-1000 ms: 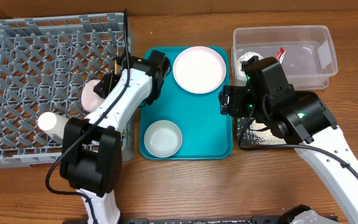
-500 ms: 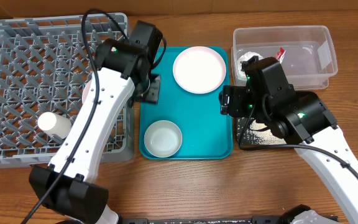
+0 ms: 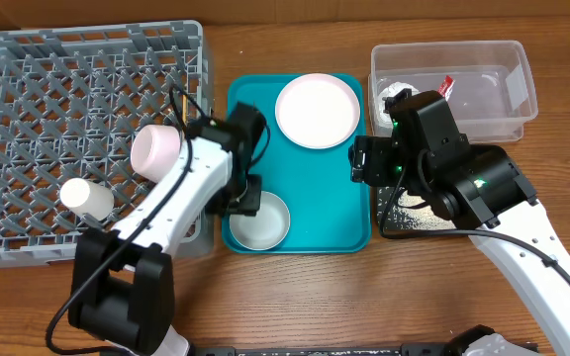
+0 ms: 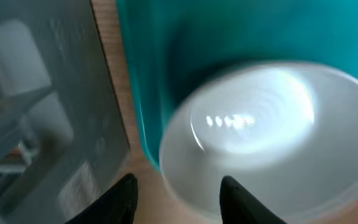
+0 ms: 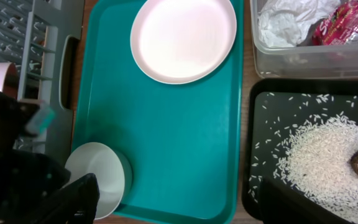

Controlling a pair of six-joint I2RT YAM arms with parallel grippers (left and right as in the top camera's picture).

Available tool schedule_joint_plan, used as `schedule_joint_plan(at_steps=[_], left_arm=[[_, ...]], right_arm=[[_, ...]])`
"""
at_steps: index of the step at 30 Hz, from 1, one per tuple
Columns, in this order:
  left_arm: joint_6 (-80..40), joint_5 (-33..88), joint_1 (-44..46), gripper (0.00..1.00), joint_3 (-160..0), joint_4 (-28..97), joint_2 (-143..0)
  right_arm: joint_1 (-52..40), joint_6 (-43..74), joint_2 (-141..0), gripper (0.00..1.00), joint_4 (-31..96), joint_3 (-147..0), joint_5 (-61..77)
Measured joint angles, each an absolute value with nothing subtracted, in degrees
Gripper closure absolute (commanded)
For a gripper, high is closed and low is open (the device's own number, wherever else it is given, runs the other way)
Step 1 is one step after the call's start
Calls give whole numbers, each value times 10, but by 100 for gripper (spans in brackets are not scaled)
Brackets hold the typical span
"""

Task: Sort waste into correct bins and load items into the dishwasher
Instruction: 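Move the left gripper to the pale green bowl and grasp its rim, then carry the pale green bowl into the dish rack and release it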

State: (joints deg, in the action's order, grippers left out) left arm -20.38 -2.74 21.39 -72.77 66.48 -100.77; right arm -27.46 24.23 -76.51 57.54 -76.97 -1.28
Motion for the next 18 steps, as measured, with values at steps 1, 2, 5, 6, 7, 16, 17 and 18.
schedule_joint_plan(at_steps=[1, 2, 5, 6, 7, 16, 17, 18], left_arm=[[-208, -34, 214, 57, -712, 646, -1008], [-211, -37, 214, 58, -695, 621, -1008], [-212, -41, 214, 64, -656, 561, -1008], [-213, -40, 214, 73, -644, 544, -1008], [-213, -36, 214, 78, -633, 531, -1009], [-222, 24, 214, 96, -613, 493, -1006], [-222, 29, 214, 96, -622, 512, -1005], [-222, 30, 214, 96, -630, 526, -1005]], right_arm=[[-275, 243, -765, 17, 575, -770, -13], [-275, 243, -765, 17, 576, -770, -13], [-275, 243, -765, 17, 575, -770, -13], [-275, 243, -765, 17, 575, -770, -13], [-275, 242, -765, 17, 575, -770, -13], [-275, 243, -765, 17, 575, -770, -13], [-275, 243, -765, 17, 575, -770, -13], [-275, 242, -765, 17, 575, -770, -13]])
